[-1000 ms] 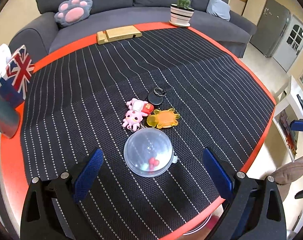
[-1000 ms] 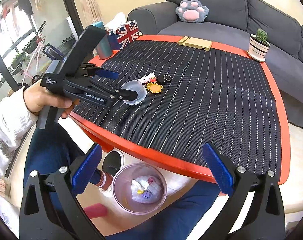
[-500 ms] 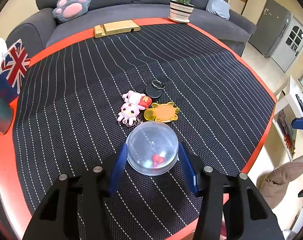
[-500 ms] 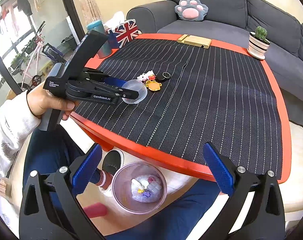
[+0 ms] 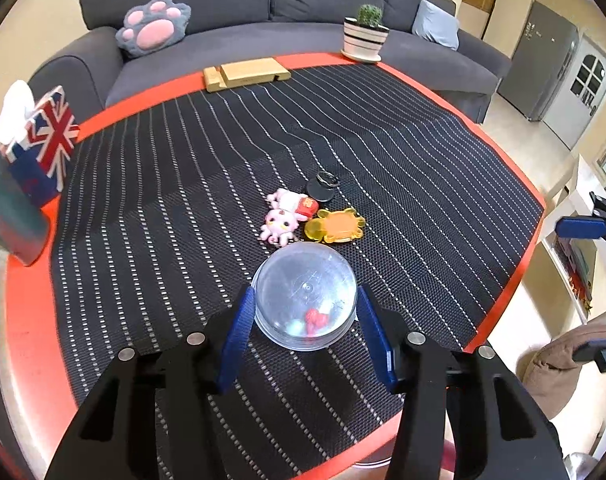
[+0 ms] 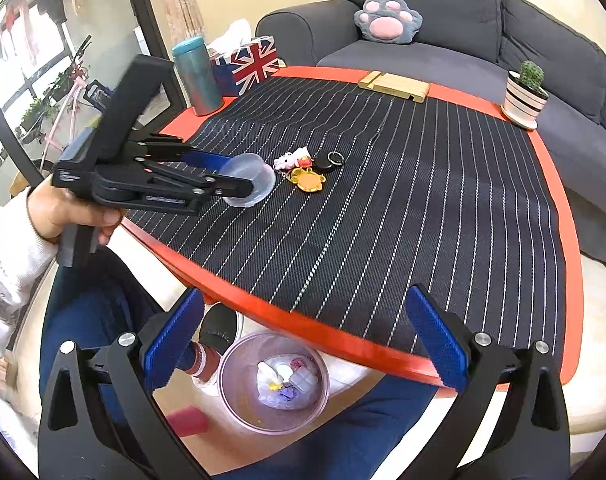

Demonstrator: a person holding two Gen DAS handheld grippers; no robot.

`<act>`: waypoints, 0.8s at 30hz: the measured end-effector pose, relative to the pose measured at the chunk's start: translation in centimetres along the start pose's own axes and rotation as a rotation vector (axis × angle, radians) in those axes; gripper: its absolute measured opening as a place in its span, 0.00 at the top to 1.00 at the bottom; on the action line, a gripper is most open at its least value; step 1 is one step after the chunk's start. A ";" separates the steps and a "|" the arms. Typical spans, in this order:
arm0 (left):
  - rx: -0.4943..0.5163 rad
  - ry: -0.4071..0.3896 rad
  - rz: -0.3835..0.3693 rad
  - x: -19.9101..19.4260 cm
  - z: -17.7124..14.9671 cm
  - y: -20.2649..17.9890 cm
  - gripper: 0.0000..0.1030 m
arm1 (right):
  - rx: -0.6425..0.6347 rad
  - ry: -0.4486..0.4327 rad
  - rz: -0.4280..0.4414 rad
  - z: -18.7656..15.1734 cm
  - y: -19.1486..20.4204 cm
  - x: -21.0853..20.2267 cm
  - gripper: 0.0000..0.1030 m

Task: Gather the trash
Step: 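Close the left gripper on the clear dome cup, then move the right tool to the orange translucent toy and close on it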

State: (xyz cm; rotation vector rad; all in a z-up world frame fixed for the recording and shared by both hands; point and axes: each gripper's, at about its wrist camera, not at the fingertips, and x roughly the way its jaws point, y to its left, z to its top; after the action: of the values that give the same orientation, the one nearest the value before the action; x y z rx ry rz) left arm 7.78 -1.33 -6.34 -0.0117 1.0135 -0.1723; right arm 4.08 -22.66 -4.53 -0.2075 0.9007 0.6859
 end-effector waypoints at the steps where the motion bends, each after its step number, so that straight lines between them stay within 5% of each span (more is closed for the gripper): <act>1: -0.002 -0.003 0.001 -0.2 0.0 0.1 0.50 | -0.003 0.002 0.000 0.3 0.0 0.1 0.04; 24: -0.043 -0.034 0.010 -2.9 -1.7 2.4 0.50 | -0.175 0.113 -0.056 8.5 1.1 8.0 0.04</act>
State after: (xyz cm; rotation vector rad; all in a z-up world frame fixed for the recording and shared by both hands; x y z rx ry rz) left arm 5.16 1.63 -4.99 -0.0483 0.9832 -0.1413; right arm 12.30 -14.35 -5.35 -0.4292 0.9399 0.7066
